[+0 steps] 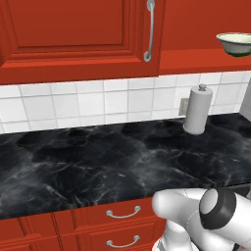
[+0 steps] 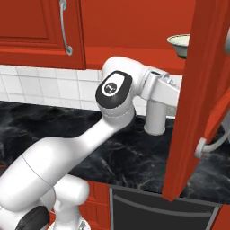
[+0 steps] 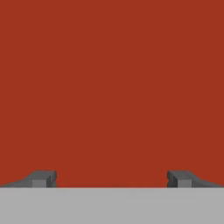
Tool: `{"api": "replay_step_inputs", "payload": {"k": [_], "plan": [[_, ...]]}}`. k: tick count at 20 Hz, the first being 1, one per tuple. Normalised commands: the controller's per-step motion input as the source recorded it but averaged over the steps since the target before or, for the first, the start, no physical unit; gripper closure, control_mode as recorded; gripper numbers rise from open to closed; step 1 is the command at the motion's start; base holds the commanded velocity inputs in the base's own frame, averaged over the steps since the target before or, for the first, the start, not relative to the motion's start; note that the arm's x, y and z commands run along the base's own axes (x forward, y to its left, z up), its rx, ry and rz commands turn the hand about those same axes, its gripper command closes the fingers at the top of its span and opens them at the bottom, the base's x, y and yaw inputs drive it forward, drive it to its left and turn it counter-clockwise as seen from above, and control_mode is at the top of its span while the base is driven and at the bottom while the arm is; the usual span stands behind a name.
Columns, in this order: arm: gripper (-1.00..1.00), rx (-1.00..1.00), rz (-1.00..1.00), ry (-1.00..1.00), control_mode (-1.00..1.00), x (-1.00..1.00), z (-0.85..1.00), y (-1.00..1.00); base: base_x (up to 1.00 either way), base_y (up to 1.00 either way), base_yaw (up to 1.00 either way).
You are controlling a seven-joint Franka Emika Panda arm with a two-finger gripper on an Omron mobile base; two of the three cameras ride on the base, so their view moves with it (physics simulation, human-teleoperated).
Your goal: Move the bowls from the cabinet to the plates on the dining table.
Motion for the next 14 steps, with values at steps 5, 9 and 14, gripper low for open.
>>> {"api": "replay_step_inputs", "payload": {"k": [5, 9, 14], "plan": [[-1.0, 0.02, 0.02, 0.0, -1.0, 0.0, -0.09, -0.35, 0.0, 0.0, 0.0], [-1.0, 0.02, 0.03, 0.0, -1.0, 0.0, -0.06, -0.3, 0.0, 0.0, 0.0], [-1.0, 0.03, 0.04, -0.02, -1.0, -0.01, -0.02, -0.3, 0.0, 0.0, 0.0]]}}
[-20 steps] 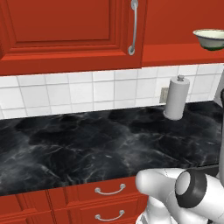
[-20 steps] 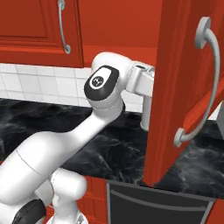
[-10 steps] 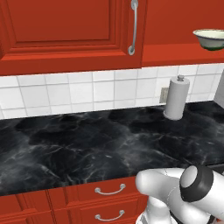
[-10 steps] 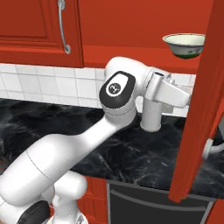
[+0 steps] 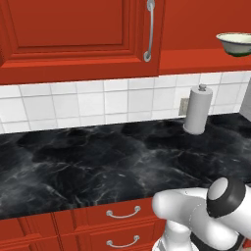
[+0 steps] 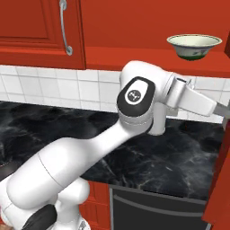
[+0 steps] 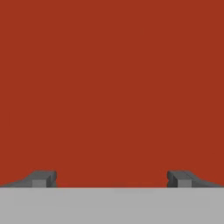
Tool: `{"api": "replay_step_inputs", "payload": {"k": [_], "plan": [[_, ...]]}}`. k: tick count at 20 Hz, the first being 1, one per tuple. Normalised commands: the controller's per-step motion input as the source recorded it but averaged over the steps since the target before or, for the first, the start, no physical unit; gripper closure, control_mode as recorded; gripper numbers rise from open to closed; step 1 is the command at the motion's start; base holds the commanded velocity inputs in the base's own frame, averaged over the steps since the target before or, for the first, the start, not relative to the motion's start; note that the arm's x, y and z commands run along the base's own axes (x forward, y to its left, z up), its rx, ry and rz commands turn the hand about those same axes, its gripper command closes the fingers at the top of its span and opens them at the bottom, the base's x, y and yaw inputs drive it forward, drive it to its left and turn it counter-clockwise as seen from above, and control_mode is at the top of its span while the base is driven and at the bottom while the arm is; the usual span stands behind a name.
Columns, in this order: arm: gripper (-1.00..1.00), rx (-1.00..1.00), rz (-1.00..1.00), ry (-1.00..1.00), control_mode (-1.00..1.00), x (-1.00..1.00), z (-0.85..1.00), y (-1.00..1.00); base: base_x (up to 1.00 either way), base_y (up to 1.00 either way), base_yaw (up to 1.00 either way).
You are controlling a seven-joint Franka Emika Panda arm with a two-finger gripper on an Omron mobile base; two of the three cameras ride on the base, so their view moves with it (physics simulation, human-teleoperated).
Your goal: Move the bowls from the cabinet to the plates on the dining table.
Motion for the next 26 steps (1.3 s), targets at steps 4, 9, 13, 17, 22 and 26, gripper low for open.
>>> {"api": "replay_step_inputs", "payload": {"k": [4, 9, 13, 17, 22, 26], "plan": [[-1.0, 0.04, 0.05, -0.01, -1.0, 0.0, -0.01, -0.22, 0.0, 0.0, 0.0], [-1.0, 0.05, 0.05, -0.03, -1.0, 0.0, 0.0, -0.21, 0.0, 0.0, 0.0], [-1.0, 0.05, 0.07, -0.04, -1.0, 0.0, 0.0, -0.1, 0.0, 0.0, 0.0], [-1.0, 0.05, 0.09, -0.03, -1.0, 0.0, -0.01, 0.0, 0.0, 0.0, 0.0], [-1.0, 0.02, 0.08, -0.05, -1.0, 0.0, -0.06, 0.19, 0.0, 0.0, 0.0], [-1.0, 0.01, 0.06, -0.09, -1.0, 0.0, -0.03, 0.4, 0.0, 0.0, 0.0]]}}
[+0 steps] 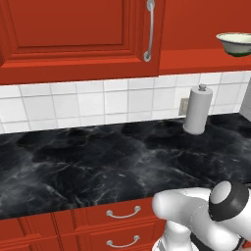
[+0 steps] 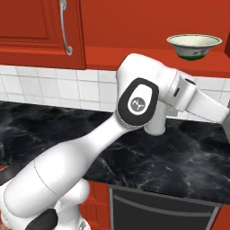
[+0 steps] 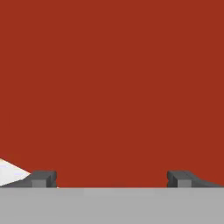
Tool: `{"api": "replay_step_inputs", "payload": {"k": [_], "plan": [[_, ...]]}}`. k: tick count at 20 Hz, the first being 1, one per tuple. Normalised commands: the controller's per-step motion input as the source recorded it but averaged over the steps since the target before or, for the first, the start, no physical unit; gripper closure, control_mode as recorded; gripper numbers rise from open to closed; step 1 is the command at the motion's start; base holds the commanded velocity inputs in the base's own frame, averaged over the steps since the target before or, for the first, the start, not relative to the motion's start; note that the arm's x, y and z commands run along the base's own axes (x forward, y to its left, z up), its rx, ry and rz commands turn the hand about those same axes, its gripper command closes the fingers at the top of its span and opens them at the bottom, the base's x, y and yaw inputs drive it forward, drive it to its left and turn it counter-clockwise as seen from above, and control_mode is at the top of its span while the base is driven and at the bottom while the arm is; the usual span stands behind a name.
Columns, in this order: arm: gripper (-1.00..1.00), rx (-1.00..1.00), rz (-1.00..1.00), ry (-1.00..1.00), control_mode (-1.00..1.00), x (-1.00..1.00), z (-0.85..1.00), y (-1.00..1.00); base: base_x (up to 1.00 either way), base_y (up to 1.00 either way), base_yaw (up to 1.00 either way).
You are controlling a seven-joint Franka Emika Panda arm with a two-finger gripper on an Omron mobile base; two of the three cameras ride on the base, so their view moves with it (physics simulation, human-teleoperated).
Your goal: Move the bowls from the cabinet to the plates on the dining table.
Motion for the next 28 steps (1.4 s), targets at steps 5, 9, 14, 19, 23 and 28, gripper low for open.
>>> {"api": "replay_step_inputs", "payload": {"k": [5, 9, 14, 19, 23, 28], "plan": [[-1.0, 0.0, 0.04, -0.09, -1.0, 0.0, 0.0, 0.51, 0.0, 0.0, 0.0], [-1.0, 0.03, 0.09, -0.03, -1.0, 0.0, 0.0, 0.47, 0.0, 0.0, 0.0], [-1.0, 0.05, 0.18, -0.02, -1.0, 0.0, 0.0, 0.52, 0.0, 0.0, 0.0], [-1.0, 0.08, 0.21, -0.03, -1.0, 0.0, 0.04, 0.55, 0.0, 0.0, 0.0], [-1.0, 0.07, 0.2, 0.0, -1.0, 0.0, 0.08, 0.56, 0.0, 0.0, 0.0], [-1.0, 0.01, 0.18, -0.02, -1.0, 0.0, 0.01, 0.65, 0.0, 0.0, 0.0]]}}
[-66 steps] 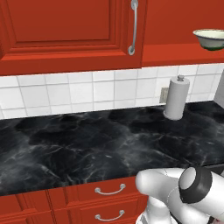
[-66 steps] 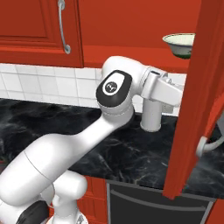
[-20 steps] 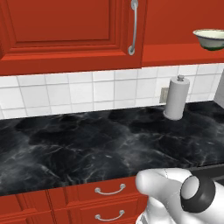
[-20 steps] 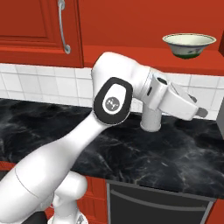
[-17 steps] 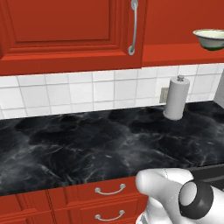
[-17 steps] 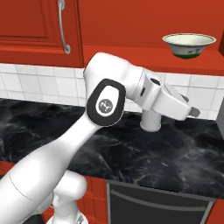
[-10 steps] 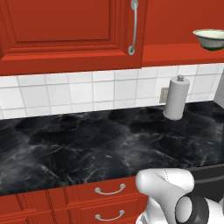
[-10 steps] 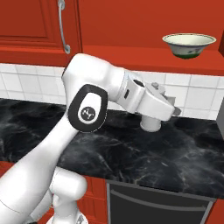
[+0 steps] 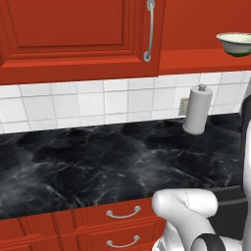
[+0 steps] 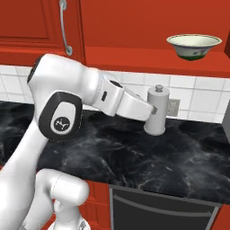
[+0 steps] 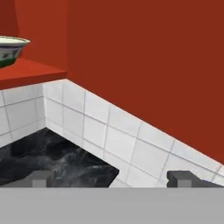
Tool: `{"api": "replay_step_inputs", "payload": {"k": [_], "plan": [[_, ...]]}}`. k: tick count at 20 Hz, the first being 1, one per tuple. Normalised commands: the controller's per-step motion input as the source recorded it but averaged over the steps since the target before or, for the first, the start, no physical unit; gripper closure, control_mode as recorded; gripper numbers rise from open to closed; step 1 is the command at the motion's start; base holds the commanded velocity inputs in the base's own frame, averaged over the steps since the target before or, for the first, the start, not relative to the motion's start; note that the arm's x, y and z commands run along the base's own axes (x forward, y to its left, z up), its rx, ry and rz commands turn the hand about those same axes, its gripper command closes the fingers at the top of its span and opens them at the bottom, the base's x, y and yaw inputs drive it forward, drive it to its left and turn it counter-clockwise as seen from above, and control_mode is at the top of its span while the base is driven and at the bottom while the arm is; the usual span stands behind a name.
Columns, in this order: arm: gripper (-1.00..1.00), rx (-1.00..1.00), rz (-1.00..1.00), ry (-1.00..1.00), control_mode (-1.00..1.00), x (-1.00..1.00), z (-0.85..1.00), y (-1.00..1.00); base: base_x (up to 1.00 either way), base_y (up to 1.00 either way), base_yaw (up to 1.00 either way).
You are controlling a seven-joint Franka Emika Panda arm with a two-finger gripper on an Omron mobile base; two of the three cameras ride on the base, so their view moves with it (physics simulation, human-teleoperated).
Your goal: Move the bowls from the cabinet to the plates on the dining table.
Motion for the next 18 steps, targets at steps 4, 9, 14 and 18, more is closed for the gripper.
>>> {"api": "replay_step_inputs", "payload": {"k": [4, 9, 14, 18], "plan": [[-1.0, 0.0, 0.17, -0.04, -1.0, 0.0, 0.02, 0.59, 0.0, 0.0, 0.0], [-1.0, 0.02, 0.19, -0.05, -1.0, 0.0, 0.05, 0.53, 0.0, 0.0, 0.0], [-1.0, 0.02, 0.21, -0.03, -1.0, 0.0, 0.07, 0.52, 0.0, 0.0, 0.0], [-1.0, 0.03, 0.23, -0.02, -1.0, 0.0, 0.1, 0.47, 0.0, 0.0, 0.0]]}}
